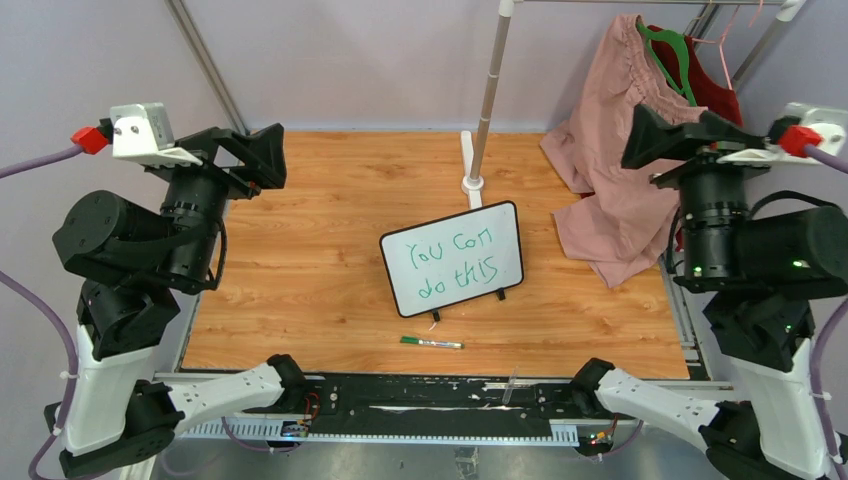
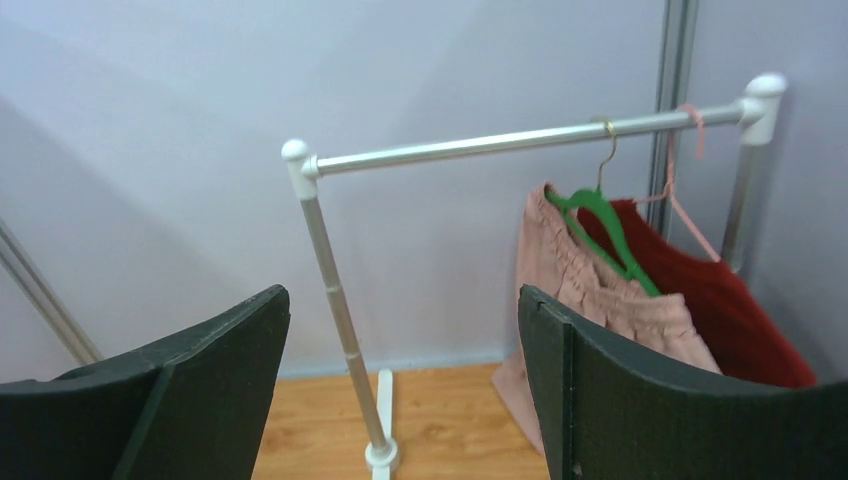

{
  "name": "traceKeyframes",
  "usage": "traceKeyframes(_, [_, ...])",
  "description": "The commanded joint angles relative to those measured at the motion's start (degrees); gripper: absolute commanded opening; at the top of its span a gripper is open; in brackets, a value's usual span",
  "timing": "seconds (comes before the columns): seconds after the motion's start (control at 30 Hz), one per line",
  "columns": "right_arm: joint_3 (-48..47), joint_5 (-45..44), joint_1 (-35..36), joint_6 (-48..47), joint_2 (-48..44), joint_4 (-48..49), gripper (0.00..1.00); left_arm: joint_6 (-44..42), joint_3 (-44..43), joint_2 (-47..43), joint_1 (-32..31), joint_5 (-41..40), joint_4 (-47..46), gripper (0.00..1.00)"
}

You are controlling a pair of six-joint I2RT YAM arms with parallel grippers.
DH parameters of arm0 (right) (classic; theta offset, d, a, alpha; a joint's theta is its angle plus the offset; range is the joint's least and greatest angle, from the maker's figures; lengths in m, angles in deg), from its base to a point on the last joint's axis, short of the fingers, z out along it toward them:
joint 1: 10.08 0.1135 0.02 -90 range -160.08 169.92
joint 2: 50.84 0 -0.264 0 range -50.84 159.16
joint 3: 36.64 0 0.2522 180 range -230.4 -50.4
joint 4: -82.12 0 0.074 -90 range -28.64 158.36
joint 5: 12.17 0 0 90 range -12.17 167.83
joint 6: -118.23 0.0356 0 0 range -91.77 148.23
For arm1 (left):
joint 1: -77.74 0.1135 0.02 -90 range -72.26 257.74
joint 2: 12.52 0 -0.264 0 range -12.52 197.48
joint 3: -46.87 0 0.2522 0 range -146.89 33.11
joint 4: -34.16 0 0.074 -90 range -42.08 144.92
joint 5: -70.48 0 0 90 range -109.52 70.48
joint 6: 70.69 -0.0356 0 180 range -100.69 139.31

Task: Write a sentence on the whiteboard
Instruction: Reset both arms

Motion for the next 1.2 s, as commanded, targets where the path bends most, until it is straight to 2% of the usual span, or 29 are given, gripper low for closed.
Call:
traceKeyframes(0.0, [-3.3, -7.9, 5.2, -12.4, 3.5, 7.2, 0.87, -4.0, -0.8, 2.4, -0.2, -3.4, 1.7, 1.0])
traceKeyframes(0.03, [-3.8, -10.7, 7.4, -14.8, 4.9, 9.1, 0.87, -4.1, -0.5, 2.4, -0.2, -4.3, 1.2, 1.0])
traceKeyframes(0.1, [-4.7, -18.1, 13.2, -25.6, 9.1, 17.6, 0.87, -4.2, 0.0, 2.5, -0.2, -5.8, 0.7, 1.0])
traceKeyframes(0.17, [-3.2, -23.7, 19.8, -46.0, 14.0, 37.7, 0.88, -4.3, -0.1, 2.7, -0.2, -6.4, 0.7, 1.0])
traceKeyframes(0.23, [-0.5, -22.7, 26.0, -62.4, 17.2, 60.9, 0.92, -4.3, -0.1, 2.4, -0.2, -6.5, 0.7, 1.0])
traceKeyframes(0.27, [-0.2, -22.2, 28.2, -64.6, 18.0, 62.3, 0.93, -4.3, -0.1, 2.1, -0.2, -6.6, 0.7, 1.0])
traceKeyframes(0.3, [-0.6, -22.5, 28.9, -62.6, 18.3, 58.7, 0.94, -4.3, 0.0, 1.8, -0.2, -6.6, 0.7, 1.0])
traceKeyframes(0.4, [-0.7, -23.0, 29.0, -48.2, 16.6, 41.6, 0.95, -6.0, 1.2, 0.4, -0.2, -6.5, 0.6, 1.0])
traceKeyframes(0.5, [2.6, -21.7, 28.9, -35.7, 12.0, 32.6, 0.95, -6.2, 2.8, -1.0, -0.2, -6.4, 0.2, 1.0])
traceKeyframes(0.67, [8.6, -22.0, 24.8, -26.4, 5.1, 31.3, 0.96, -5.7, 3.3, -1.5, -0.2, -4.1, 0.2, 1.0])
traceKeyframes(0.77, [8.5, -22.1, 21.1, -21.4, 3.4, 25.8, 0.96, -5.5, 3.2, -1.2, -0.2, -2.4, 0.0, 1.0])
traceKeyframes(0.9, [9.5, -23.2, 20.5, -20.5, 2.6, 23.4, 0.95, -4.7, 3.1, -0.7, -0.3, -1.2, -0.3, 1.0])
traceKeyframes(1.17, [13.7, -21.2, 20.3, -19.9, -1.0, 25.6, 0.96, -4.6, 3.4, -1.0, -0.2, -1.2, -0.6, 1.0])
